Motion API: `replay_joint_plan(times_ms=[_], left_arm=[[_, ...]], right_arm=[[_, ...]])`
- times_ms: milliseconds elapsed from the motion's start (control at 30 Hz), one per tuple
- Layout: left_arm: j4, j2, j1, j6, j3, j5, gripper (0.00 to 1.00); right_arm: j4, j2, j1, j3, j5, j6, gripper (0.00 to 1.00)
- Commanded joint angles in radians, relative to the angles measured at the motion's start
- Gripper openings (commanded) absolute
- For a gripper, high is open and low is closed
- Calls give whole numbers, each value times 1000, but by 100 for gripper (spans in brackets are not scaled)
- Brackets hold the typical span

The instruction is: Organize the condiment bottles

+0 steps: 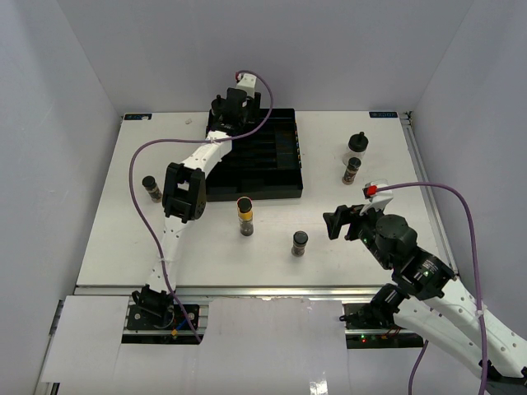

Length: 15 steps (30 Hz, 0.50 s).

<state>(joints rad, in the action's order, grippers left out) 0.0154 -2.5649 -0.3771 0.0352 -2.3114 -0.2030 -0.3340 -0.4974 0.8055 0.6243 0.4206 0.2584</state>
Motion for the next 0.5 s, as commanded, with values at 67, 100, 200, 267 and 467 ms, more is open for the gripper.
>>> replay_joint_plan(times_ms=[67,100,200,267,467], left_arm=[[-90,35,-6,-11,-58,17,0],[-91,35,-7,-13,-56,18,0],[-93,32,-8,-15,-56,23,0],[-95,30,-9,-19,-57,24,0],[-102,26,-11,-19,-59,24,9]], right_arm=[[47,-4,3,15,27,-7,91],[47,-3,3,13,27,-7,91],[53,-4,2,9,25,-7,91],[52,-4,3,12,24,-8,91],[57,-1,3,6,24,-7,91]])
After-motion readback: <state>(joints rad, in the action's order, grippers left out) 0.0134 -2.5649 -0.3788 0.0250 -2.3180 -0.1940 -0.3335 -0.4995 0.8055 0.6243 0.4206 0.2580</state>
